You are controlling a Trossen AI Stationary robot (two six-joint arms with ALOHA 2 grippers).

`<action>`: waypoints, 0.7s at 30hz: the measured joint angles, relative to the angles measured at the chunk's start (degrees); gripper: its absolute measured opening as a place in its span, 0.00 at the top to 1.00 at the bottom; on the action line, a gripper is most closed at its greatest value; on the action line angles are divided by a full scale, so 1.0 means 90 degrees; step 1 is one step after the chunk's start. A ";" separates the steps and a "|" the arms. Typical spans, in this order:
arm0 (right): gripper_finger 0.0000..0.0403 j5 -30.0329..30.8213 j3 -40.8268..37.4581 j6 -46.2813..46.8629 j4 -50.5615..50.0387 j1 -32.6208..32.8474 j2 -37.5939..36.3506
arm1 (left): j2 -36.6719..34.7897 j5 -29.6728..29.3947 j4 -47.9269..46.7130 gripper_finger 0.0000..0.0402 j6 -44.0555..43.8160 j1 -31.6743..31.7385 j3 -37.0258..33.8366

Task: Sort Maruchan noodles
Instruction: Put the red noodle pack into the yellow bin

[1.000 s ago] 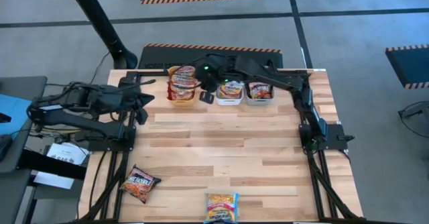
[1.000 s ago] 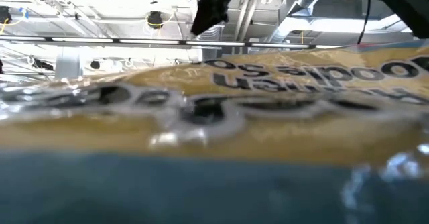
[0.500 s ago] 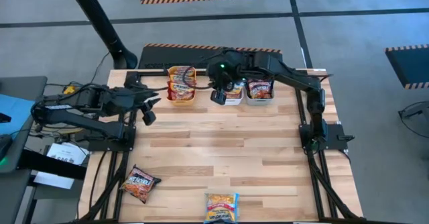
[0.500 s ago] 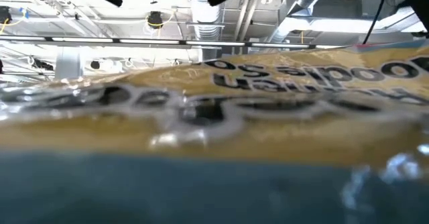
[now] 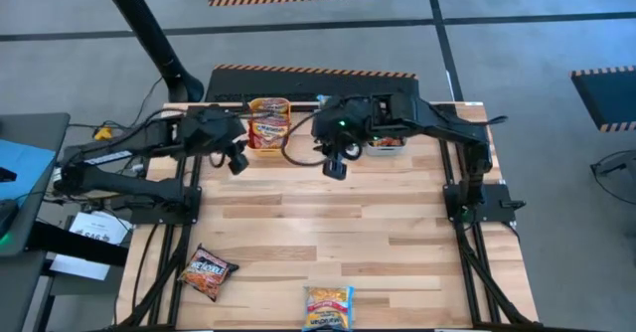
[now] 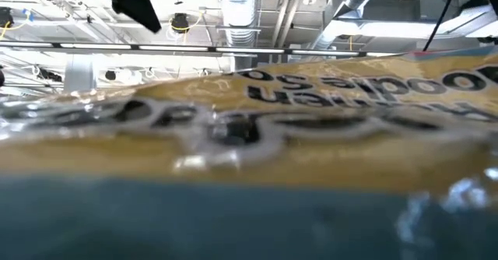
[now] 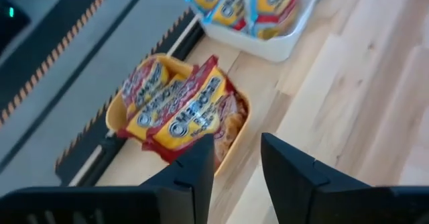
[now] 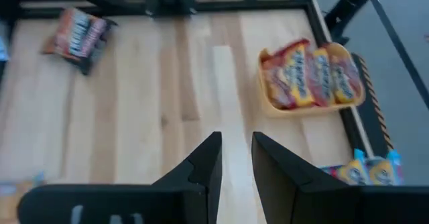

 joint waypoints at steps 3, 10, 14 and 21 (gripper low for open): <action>0.73 -0.0002 -0.0003 0.0120 -0.0054 0.0248 -0.0067 | 0.0295 0.0154 -0.0007 0.73 -0.0044 0.0312 -0.0001; 0.73 -0.0002 -0.0003 0.0390 -0.0215 0.0674 -0.0189 | 0.0985 0.0780 -0.0009 0.75 -0.0024 0.0765 0.0000; 0.73 -0.0001 -0.0006 0.0622 -0.0426 0.0876 -0.0224 | 0.1408 0.1008 -0.0015 0.75 -0.0023 0.0872 0.0000; 0.73 0.0472 -0.0006 0.1256 -0.1488 0.1062 -0.0222 | 0.2182 0.1200 -0.0018 0.76 0.0060 0.1012 0.0000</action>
